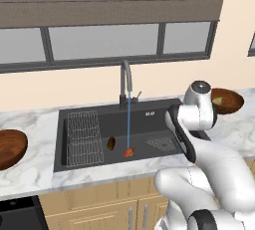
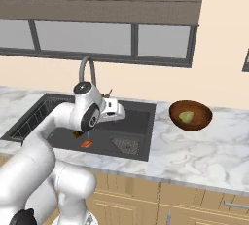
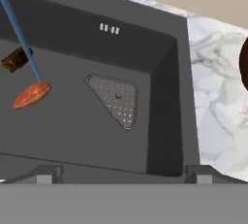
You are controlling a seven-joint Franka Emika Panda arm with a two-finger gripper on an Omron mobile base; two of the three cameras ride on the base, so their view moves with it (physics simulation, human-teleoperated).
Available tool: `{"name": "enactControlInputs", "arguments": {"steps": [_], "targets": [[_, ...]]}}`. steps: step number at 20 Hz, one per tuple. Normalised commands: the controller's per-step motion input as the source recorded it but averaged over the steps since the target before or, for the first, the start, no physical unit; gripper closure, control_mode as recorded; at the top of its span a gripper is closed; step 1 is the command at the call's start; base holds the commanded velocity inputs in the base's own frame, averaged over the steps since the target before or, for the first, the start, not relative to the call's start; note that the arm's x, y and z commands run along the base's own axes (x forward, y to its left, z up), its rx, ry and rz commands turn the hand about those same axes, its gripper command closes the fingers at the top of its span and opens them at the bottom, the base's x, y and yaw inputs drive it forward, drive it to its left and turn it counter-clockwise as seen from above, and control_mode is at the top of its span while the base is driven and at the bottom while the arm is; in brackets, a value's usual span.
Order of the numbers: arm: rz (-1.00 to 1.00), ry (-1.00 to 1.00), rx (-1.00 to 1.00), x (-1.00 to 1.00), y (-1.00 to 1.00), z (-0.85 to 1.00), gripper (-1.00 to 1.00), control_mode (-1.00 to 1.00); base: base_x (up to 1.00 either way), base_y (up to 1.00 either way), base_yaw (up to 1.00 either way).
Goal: Pick the sweet potatos from the sink and place them in one bowl. Place the lemon wedge in the other bowl. Then turn off the sink faucet.
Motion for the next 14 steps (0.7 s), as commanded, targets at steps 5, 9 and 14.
{"name": "enactControlInputs", "arguments": {"steps": [5,9,14], "targets": [[-0.05,0.27,0.01,0.26,0.84,-0.46,-1.0,-1.0,0.0,0.0,0.0],[-0.13,0.15,0.1,0.14,0.79,-0.64,-1.0,-1.0,0.0,0.0,0.0],[-0.08,0.11,0.26,0.47,0.27,-0.94,-1.0,-1.0,0.0,0.0,0.0]]}}
